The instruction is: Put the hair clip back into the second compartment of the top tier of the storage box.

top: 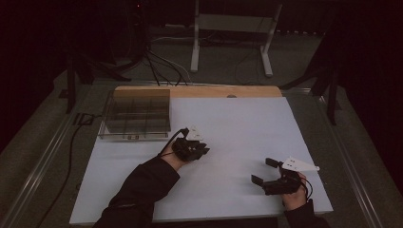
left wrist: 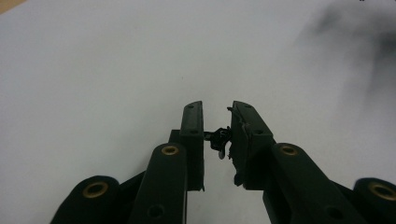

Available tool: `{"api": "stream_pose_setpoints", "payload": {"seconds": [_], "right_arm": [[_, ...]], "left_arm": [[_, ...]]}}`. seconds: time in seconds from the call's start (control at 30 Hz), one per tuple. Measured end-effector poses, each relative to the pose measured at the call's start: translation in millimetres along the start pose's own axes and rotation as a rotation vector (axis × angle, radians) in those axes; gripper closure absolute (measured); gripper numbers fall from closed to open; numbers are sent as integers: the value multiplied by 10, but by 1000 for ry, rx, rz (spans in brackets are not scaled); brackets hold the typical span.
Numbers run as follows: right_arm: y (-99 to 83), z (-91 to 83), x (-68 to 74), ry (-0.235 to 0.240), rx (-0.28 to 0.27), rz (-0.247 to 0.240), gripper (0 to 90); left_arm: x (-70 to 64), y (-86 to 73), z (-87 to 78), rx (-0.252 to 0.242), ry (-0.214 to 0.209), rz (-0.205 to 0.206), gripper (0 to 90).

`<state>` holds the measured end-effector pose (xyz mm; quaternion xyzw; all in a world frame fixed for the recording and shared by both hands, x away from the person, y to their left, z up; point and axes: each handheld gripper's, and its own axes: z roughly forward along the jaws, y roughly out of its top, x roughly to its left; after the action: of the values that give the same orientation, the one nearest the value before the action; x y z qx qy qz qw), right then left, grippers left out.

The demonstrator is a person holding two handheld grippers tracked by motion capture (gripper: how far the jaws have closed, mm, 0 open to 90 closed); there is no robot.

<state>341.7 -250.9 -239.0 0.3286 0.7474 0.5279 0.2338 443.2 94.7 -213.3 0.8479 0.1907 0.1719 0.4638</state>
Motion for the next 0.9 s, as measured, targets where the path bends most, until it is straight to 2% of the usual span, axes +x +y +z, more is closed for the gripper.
{"api": "stream_pose_setpoints", "payload": {"seconds": [0.43,0.67,0.83,0.9], "right_arm": [[1,3,1,0,0,4,0],[1,6,5,2,1,4,0],[0,12,3,1,2,3,0],[1,11,6,1,2,2,0]], "left_arm": [[-27,25,-158,-17,-3,9,769],[3,38,-253,-18,-5,4,768],[56,70,-349,-41,-8,-16,768],[68,80,-380,-43,0,-11,769]]}}
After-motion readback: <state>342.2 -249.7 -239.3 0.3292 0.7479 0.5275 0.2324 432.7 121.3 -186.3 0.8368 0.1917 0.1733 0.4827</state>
